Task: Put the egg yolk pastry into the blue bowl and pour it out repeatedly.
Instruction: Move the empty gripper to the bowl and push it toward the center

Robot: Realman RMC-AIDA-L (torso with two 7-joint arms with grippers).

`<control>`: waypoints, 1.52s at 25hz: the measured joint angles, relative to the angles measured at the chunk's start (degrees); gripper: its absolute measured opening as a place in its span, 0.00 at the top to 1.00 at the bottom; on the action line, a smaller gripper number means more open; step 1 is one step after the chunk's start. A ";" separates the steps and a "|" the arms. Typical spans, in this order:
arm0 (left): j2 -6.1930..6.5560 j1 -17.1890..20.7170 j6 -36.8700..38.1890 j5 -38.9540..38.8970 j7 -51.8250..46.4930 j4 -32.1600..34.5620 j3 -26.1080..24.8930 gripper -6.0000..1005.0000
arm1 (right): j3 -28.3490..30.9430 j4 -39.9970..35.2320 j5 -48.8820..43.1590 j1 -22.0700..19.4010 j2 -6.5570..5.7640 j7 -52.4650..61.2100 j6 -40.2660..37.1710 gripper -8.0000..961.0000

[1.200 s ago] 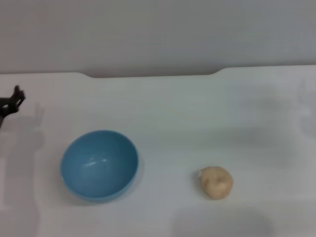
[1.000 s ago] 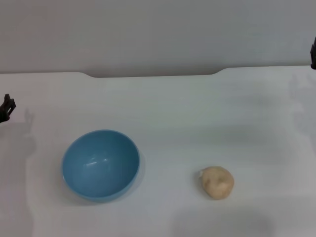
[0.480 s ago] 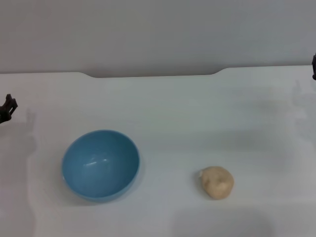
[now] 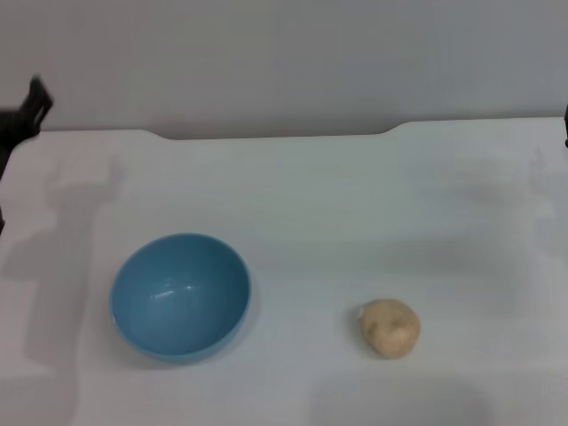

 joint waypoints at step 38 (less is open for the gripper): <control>-0.86 -6.06 -109.78 11.46 16.17 45.07 -19.87 0.13 | -0.09 -0.67 -0.02 -0.76 0.06 0.00 -0.22 0.62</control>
